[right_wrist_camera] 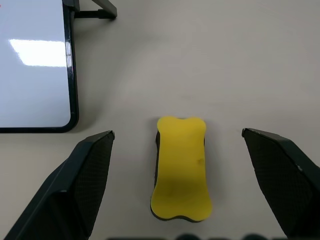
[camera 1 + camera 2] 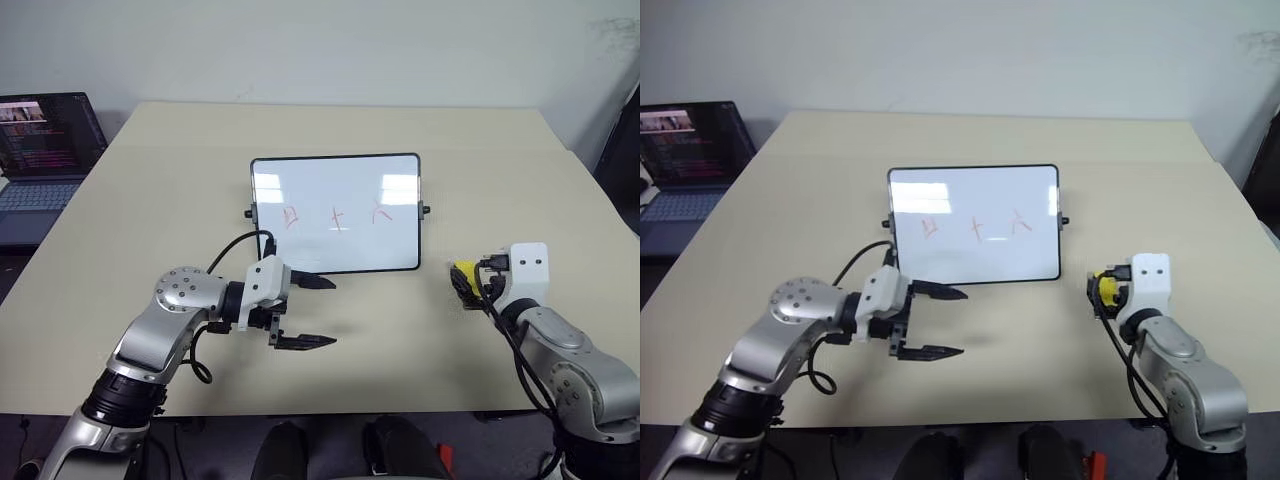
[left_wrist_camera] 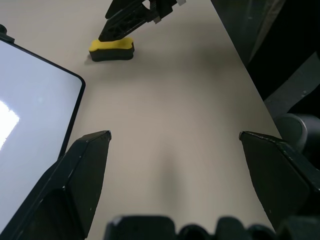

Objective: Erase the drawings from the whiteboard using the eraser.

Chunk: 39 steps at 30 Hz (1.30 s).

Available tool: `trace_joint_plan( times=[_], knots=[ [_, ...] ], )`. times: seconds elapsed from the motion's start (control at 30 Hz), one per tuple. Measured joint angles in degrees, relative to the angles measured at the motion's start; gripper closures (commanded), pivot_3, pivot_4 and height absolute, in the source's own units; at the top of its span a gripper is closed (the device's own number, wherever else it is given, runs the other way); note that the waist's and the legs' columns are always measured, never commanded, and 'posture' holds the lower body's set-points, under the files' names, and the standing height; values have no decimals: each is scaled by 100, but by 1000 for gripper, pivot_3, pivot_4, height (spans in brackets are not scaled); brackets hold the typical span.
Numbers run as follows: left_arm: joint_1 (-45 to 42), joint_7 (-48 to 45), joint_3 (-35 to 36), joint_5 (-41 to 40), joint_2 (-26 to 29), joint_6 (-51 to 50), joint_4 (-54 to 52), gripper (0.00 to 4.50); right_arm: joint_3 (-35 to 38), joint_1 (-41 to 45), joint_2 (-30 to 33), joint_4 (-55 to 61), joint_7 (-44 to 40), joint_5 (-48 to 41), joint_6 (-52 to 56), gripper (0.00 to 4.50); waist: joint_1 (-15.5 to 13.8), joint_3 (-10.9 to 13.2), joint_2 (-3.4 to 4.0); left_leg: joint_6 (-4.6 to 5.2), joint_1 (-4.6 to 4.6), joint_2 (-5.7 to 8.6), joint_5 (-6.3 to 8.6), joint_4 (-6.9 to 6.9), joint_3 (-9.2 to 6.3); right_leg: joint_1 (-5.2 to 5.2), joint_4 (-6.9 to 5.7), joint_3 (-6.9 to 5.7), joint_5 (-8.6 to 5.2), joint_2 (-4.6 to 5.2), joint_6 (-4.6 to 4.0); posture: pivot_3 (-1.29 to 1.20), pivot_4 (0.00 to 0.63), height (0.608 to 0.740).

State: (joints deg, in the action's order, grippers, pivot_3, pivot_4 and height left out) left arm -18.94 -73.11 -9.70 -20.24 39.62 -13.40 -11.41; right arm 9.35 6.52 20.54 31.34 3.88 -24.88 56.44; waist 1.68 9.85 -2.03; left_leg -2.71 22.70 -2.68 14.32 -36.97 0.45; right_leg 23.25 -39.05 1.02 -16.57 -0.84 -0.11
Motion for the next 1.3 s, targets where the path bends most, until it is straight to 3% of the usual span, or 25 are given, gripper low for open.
trace_joint_plan(
  times=[0.53,0.63,0.9,1.3],
  knots=[
    [-1,172,2,-4,-2,-196,-158,0,-41,377,-163,-1023,-425,525,-354,30,2,0,1,0,0,0,0,0,1,1,-2,0,4,-1,-8,0,150,740],
    [-1,187,2,-5,1,-242,-171,0,-21,377,-168,-1099,-499,569,-373,610,2,0,1,0,0,0,0,0,1,1,-2,1,5,-1,-8,0,150,740],
    [0,255,2,-6,3,-282,-225,0,54,440,-307,-1235,-503,635,-460,3306,3,0,1,0,0,0,0,0,1,1,-2,-1,5,-1,-8,0,150,740],
    [236,1182,426,-229,-97,-1073,-479,0,63,-53,-231,-541,-788,649,-445,3324,7,0,1,0,0,-4,0,1,-16,1,-2,2,5,3,-8,0,150,740]
  ],
)
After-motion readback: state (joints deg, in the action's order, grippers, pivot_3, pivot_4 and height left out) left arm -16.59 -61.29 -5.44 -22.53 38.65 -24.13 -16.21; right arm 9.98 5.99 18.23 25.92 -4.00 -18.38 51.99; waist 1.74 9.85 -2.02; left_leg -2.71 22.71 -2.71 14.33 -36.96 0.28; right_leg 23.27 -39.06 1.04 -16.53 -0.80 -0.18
